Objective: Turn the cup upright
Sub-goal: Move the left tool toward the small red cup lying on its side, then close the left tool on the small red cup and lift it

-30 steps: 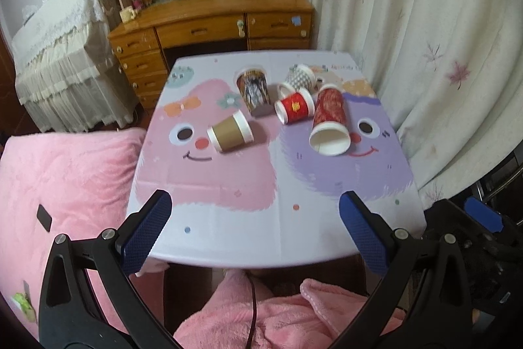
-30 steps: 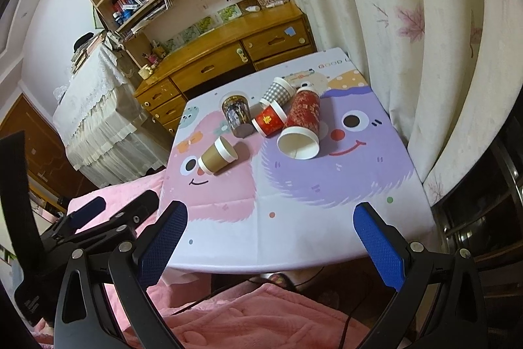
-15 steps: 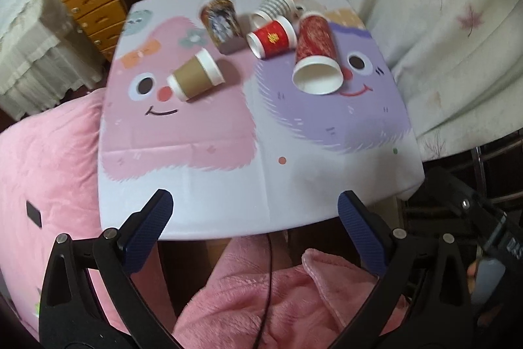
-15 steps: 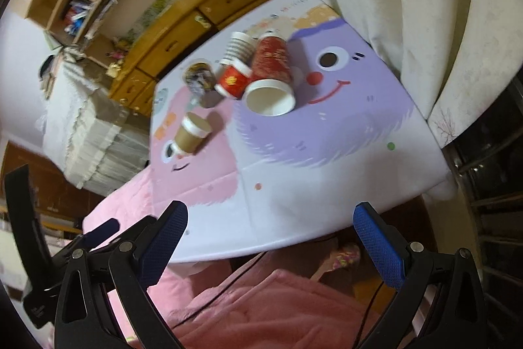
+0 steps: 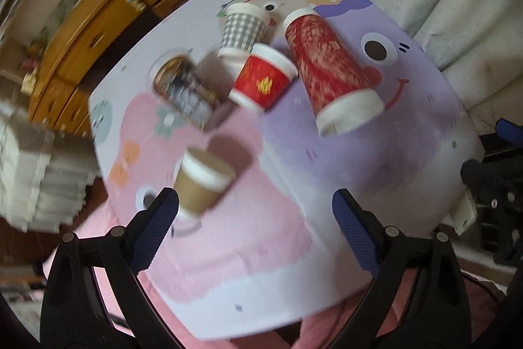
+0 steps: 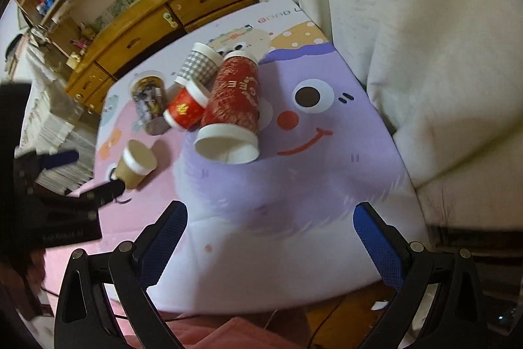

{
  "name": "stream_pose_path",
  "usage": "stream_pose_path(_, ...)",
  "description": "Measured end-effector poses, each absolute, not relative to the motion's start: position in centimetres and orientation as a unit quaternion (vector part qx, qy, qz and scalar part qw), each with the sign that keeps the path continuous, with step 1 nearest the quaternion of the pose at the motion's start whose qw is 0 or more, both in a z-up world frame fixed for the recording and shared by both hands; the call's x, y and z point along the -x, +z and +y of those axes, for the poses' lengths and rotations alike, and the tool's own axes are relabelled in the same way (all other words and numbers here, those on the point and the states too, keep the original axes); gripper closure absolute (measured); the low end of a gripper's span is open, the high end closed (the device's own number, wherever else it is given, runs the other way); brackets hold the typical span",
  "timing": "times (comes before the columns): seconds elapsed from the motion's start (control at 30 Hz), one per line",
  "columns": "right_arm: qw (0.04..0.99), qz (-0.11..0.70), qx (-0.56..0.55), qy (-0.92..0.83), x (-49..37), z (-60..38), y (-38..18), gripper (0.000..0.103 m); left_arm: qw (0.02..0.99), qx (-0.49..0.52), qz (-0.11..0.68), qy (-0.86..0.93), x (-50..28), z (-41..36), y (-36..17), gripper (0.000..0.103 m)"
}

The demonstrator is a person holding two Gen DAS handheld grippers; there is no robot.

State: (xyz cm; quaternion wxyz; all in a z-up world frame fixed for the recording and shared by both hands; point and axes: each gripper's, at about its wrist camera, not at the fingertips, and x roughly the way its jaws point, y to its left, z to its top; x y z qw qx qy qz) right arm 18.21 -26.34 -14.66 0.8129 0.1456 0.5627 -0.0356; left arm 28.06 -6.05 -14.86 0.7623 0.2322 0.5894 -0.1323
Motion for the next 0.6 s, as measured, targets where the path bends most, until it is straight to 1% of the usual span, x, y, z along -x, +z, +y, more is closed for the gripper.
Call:
stream_pose_path(0.13,0.798,0.579,-0.162,-0.052,-21.9,-27.0,-16.8,0.0,0.737,-0.259,0.603,-0.161,-32.8,-7.7,-17.9,0.009)
stream_pose_path(0.27,0.78,0.596,-0.18,-0.064,-24.8,-27.9,-19.5,0.0,0.724,-0.262,0.614,-0.174,-37.0,-9.1,-21.0,0.009)
stream_pose_path(0.47,0.755,0.618,-0.205,-0.074,-27.4,-28.5,-23.0,0.0,0.711,-0.307,0.606,-0.181,-40.1,-11.1,-25.0,0.01)
stream_pose_path(0.6,0.744,0.631,-0.207,-0.071,-28.1,-28.6,-24.2,0.0,0.703,-0.303,0.617,-0.184,-41.8,-11.4,-27.1,0.01)
